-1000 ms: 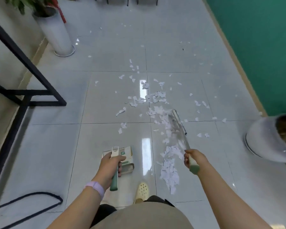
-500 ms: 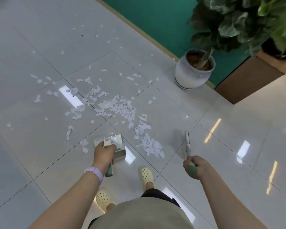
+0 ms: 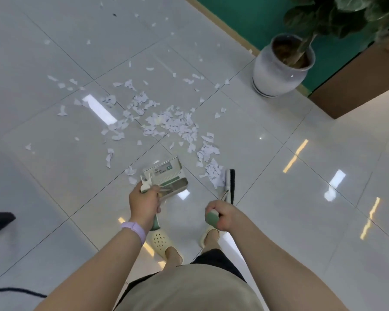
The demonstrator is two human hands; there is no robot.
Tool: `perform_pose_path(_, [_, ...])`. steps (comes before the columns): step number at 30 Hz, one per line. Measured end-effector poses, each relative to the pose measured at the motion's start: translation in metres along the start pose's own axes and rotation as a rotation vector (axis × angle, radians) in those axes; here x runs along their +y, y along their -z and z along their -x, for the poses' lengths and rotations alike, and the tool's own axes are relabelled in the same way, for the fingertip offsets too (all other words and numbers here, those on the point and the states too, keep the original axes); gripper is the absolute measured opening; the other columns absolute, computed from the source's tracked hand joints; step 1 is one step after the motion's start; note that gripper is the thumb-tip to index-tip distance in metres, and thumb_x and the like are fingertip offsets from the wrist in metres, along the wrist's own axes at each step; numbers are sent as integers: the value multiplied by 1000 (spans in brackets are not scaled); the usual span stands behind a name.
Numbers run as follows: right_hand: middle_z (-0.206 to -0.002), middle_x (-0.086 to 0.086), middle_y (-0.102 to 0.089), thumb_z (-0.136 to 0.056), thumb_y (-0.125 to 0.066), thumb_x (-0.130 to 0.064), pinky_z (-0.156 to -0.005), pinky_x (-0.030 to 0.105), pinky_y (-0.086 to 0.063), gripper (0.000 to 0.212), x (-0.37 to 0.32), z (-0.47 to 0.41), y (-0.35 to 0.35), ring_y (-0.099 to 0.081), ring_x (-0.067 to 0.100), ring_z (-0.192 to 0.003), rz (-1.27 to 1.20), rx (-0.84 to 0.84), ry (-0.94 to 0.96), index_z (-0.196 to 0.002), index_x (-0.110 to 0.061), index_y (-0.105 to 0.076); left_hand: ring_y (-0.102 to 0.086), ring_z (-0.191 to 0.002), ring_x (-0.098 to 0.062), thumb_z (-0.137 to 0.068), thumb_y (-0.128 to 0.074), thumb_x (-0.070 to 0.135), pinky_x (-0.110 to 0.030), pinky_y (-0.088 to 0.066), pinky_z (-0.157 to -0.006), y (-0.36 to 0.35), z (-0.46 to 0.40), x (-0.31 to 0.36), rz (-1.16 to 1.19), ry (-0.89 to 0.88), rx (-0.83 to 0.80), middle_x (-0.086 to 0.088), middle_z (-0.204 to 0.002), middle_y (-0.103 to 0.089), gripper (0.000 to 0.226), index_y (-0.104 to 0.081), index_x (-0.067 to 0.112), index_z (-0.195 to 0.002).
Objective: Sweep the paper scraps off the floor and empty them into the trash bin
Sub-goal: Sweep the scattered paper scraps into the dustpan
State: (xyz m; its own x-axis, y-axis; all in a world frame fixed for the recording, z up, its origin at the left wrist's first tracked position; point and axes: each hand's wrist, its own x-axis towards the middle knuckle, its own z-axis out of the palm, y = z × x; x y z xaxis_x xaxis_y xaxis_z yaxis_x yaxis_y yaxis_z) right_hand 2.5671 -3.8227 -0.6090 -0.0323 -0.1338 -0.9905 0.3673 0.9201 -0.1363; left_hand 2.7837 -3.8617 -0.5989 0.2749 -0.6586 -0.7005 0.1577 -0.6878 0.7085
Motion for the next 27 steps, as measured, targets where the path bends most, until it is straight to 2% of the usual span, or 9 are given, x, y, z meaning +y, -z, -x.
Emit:
perform_pose_path(3, [-59,6,-43,-84,-43,12,-37,20,-41,33,-21,-8,-37,-44,19,-47,16,-97,32,-60,-11,-40,-29,-50,-18,-88,-56,0,-26,-27,-45,24,-4,1,40,14,22,-8,-59,-40,16,-55,15,-81])
perform_pose_path(6, [-53,0,-37,-85,-40,11,-32,18,-36,34,-49,-20,-45,-39,10,-36,-210,-217,21,-66,-17,-36,-30,-52,-19,-88,-57,2,-25,-28,-45,45,-8,0,49,9,36,-10,-64,-39,13,-57,14,-85])
perform_pose_path(9, [-55,-6,-34,-84,-55,9,-32,16,-37,32,-68,-27,-26,-38,7,-34,-491,-353,-103,-78,-18,-38,-33,-49,-20,-87,-60,2,-25,-31,-44,57,-5,-1,34,-23,19,-6,-56,-43,14,-63,14,-92])
perform_pose_path(12, [-57,-9,-33,-70,-68,19,-33,16,-36,46,-85,-16,-13,-38,6,-35,-499,-481,-137,-82,-16,-41,-35,-48,-20,-86,-60,2,-26,-32,-43,58,-6,1,70,-28,49,-4,-53,-44,22,-66,9,-107])
perform_pose_path(16, [-54,-6,-32,-91,-50,2,-36,11,-33,26,-97,9,-11,-36,6,-33,-383,-337,-90,-80,-17,-36,-38,-49,-21,-82,-61,6,-26,-34,-44,44,-13,7,156,-4,147,-4,-52,-48,51,-55,11,-133])
perform_pose_path(19, [-53,-5,-33,-88,-48,3,-31,14,-35,22,-87,24,-6,-36,5,-32,-479,-269,-43,-81,-15,-39,-36,-53,-23,-81,-59,4,-25,-37,-46,31,-14,16,189,-9,184,-1,-50,-47,30,-63,18,-108])
perform_pose_path(22, [-58,-9,-32,-82,-55,0,-29,15,-33,22,-74,33,-6,-34,5,-32,-587,-123,-13,-80,-15,-40,-44,-55,-26,-80,-60,10,-35,-45,-51,24,-20,20,170,0,227,1,-52,-51,30,-65,16,-109])
perform_pose_path(24, [-58,-12,-31,-76,-62,-5,-29,15,-30,27,-64,37,-10,-32,6,-30,-583,-71,15,-75,-20,-40,-44,-57,-25,-83,-56,8,-31,-44,-50,25,-23,25,160,-24,264,-3,-60,-53,18,-65,17,-96])
perform_pose_path(27, [-42,-9,-33,-80,-61,-5,-28,15,-30,37,-41,41,-21,-35,9,-26,-479,-2,19,-66,-24,-32,-50,-59,-27,-87,-56,8,-22,-40,-39,24,-29,31,111,-59,302,-6,-75,-61,20,-67,14,-102])
